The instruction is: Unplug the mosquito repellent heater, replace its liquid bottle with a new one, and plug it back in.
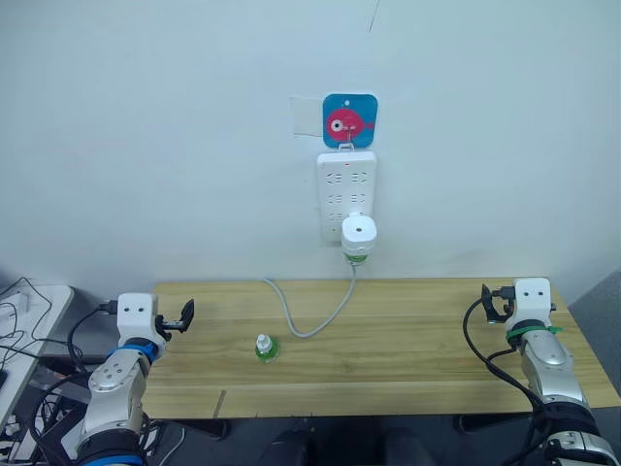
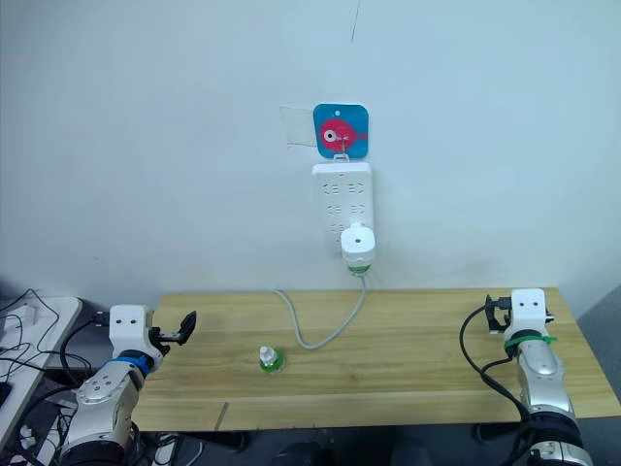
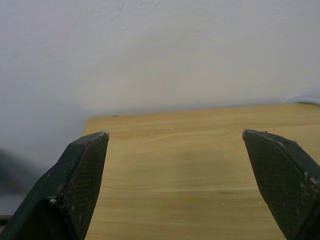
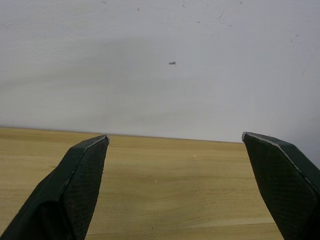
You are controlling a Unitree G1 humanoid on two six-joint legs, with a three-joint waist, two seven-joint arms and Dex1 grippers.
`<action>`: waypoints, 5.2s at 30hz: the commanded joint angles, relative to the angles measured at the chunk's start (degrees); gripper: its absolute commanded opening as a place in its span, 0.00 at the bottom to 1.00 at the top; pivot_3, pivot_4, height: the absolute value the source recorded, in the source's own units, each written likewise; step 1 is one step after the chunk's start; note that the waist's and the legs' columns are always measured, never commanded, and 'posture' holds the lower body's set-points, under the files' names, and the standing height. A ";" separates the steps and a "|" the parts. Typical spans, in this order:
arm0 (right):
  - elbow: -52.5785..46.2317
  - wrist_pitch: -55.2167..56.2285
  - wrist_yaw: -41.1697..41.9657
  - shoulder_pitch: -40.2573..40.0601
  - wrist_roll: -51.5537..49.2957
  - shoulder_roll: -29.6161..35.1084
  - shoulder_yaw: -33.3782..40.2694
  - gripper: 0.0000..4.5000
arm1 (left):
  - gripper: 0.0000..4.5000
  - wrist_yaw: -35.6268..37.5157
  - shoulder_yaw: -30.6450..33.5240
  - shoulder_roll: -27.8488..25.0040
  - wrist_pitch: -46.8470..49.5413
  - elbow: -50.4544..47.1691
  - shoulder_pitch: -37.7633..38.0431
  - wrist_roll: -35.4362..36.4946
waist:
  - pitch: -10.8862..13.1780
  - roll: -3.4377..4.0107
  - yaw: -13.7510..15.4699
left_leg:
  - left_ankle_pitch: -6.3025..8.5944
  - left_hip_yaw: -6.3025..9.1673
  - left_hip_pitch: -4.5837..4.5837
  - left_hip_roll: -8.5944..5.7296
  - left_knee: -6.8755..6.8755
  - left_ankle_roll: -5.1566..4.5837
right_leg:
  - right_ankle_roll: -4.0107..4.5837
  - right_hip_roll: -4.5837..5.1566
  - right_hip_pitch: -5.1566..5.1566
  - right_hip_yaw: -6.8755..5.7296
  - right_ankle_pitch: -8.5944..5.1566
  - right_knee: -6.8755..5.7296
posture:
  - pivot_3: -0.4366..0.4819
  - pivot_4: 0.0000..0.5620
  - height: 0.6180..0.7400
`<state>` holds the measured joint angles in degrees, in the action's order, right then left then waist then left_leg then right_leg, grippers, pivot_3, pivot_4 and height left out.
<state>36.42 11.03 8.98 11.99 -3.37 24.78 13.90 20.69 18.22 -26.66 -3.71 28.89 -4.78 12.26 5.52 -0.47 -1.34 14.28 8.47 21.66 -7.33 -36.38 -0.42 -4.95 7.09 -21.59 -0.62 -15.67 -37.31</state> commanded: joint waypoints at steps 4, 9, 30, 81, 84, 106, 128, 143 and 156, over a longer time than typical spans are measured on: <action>-3.53 1.31 1.20 -1.37 -0.42 0.90 0.48 1.00 | 1.00 3.09 1.35 -1.27 1.46 -2.76 -0.50 2.48 | 0.05 -0.01 0.01 | 0.00 0.00 0.01 0.00 0.00 0.00 | 0.00 0.00 0.00 0.00 0.00 0.00 | 0.51 0.19 1.00; -5.38 0.96 1.71 -2.47 -0.30 0.66 0.26 1.00 | 1.00 3.97 0.98 -1.46 1.81 -3.62 -0.15 2.42 | 0.12 0.02 -0.07 | 0.01 0.00 0.02 0.01 0.00 -0.01 | 0.00 0.00 -0.01 0.01 0.00 0.01 | 0.49 0.21 1.00; -50.99 -19.87 17.70 -18.23 -13.54 2.38 -2.81 1.00 | 1.00 28.61 0.60 -16.27 19.54 -29.01 2.52 17.43 | 6.14 0.04 -0.21 | -0.02 0.01 0.84 0.43 0.02 0.02 | 0.34 0.02 -0.69 -0.04 0.10 0.01 | 0.45 0.51 1.00; -86.18 -48.04 2.59 -8.10 -20.75 -7.05 -18.67 1.00 | 0.60 51.34 -18.22 5.44 7.28 7.74 -49.35 7.10 | 11.95 -1.47 -1.32 | -0.47 -0.52 1.80 0.85 -0.68 0.33 | 0.48 -0.41 -1.64 -0.18 0.68 -0.69 | 0.23 0.63 1.00; -86.18 -48.66 2.40 -7.62 -20.86 -7.25 -18.63 1.00 | 0.60 52.94 -18.54 5.85 8.84 6.01 -49.03 7.71 | 11.96 -1.46 -1.33 | -0.47 -0.50 1.82 0.85 -0.67 0.33 | 0.49 -0.43 -1.65 -0.21 0.69 -0.69 | 0.24 0.62 1.00; -87.50 -54.49 -5.07 -1.16 -19.31 -11.10 -18.48 1.00 | 0.29 52.49 -16.47 9.78 11.36 6.24 -51.62 8.40 | 11.97 -1.45 -1.80 | -0.65 -0.02 2.25 0.83 -0.70 0.55 | 0.64 -0.56 -1.91 -0.40 0.83 -0.70 | 0.21 0.60 1.00; -84.70 -58.93 -11.06 8.91 -7.19 -14.79 -26.96 0.91 | 0.29 50.55 -16.54 9.60 12.53 3.21 -49.67 7.96 | 12.00 -1.42 -1.91 | -0.78 0.06 2.30 0.85 -0.68 0.63 | 0.69 -0.63 -1.99 -0.44 0.88 -0.74 | 0.23 0.61 1.00; -91.16 -65.23 -8.40 6.34 -7.66 -14.25 -23.96 0.67 | 0.29 46.00 -15.33 10.55 11.70 4.86 -50.30 6.94 | 12.00 -1.42 -1.90 | -0.88 0.06 2.38 0.86 -0.66 0.81 | 0.70 -0.65 -2.03 -0.45 0.89 -0.70 | 0.21 0.59 1.00; -94.27 -70.96 -7.00 5.44 -10.65 -14.70 -19.09 0.67 | 0.29 43.93 -14.39 10.43 9.22 8.38 -51.47 6.41 | 12.00 -1.42 -2.22 | -1.24 0.11 2.46 0.92 -0.62 0.72 | 0.74 -0.77 -2.18 -0.41 1.19 -0.72 | 0.20 0.57 1.00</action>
<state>-54.63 -60.54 1.67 16.70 -13.63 10.25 -6.90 67.75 1.73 -15.85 5.51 36.93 -54.10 17.91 17.51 -1.89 -3.56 13.04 8.57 24.12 -6.40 -37.00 0.30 -4.20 6.32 -23.77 -1.04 -14.47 -38.03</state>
